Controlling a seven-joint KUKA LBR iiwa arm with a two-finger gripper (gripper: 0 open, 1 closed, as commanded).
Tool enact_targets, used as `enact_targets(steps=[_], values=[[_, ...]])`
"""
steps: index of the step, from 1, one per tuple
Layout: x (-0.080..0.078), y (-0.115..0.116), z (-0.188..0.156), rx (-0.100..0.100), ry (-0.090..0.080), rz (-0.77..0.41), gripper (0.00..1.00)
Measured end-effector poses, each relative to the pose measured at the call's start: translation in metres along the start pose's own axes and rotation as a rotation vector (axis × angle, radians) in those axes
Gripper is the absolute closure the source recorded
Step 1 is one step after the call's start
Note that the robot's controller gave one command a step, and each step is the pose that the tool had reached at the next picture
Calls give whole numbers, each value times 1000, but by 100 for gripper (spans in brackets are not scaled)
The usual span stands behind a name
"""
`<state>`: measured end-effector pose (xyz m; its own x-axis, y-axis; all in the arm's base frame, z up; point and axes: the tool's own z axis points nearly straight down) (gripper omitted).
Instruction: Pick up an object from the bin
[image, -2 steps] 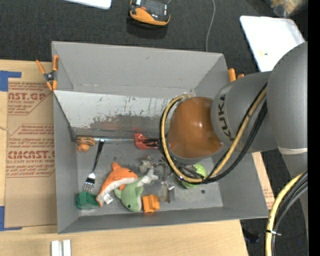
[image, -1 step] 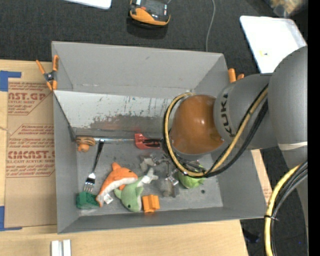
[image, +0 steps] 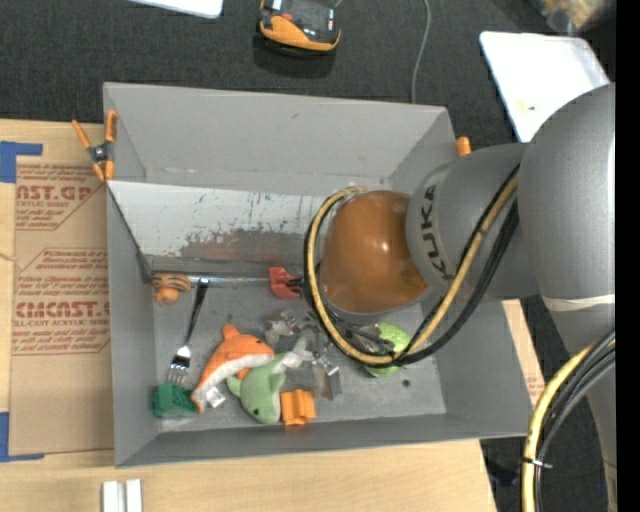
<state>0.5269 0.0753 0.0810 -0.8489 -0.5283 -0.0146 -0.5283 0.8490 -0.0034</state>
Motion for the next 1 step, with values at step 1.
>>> enact_targets(steps=[1], values=[[1, -1, 4, 0, 0, -111, 0]])
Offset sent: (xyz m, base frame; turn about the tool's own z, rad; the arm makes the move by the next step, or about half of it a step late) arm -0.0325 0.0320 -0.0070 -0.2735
